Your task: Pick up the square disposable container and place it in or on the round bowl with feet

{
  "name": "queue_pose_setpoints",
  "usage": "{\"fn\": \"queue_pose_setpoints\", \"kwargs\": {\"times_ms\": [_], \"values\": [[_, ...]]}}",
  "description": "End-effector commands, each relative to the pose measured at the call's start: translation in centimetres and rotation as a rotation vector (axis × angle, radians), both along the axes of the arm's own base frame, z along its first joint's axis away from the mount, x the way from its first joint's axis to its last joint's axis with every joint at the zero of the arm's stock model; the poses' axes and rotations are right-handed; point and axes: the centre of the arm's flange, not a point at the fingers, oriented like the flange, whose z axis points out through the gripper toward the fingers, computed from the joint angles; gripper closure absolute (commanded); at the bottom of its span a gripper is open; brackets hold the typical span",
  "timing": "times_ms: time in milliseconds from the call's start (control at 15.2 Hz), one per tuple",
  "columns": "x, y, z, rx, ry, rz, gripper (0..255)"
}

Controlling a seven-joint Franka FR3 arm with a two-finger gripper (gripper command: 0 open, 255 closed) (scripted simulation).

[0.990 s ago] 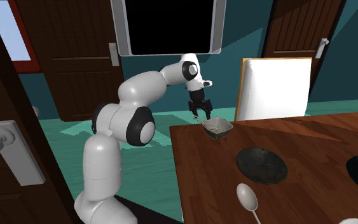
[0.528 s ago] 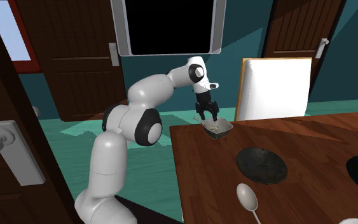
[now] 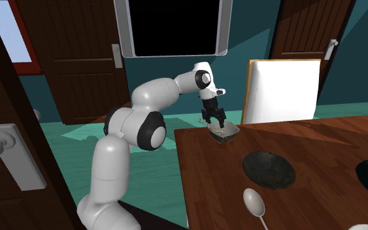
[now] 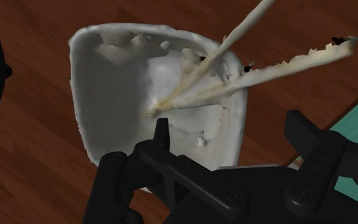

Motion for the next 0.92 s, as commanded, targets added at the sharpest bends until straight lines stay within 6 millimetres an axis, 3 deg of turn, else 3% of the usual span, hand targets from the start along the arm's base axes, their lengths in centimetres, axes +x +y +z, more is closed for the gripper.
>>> {"fn": "queue_pose_setpoints", "kwargs": {"times_ms": [0, 66, 132, 726, 858], "values": [[0.0, 0.0, 0.0, 0.000, 0.000, 0.000, 0], [0.0, 0.0, 0.0, 0.000, 0.000, 0.000, 0], [0.0, 0.0, 0.0, 0.000, 0.000, 0.000, 255], [0.0, 0.0, 0.0, 0.000, 0.000, 0.000, 255], [0.0, 0.0, 1.0, 0.000, 0.000, 0.000, 255]]}}
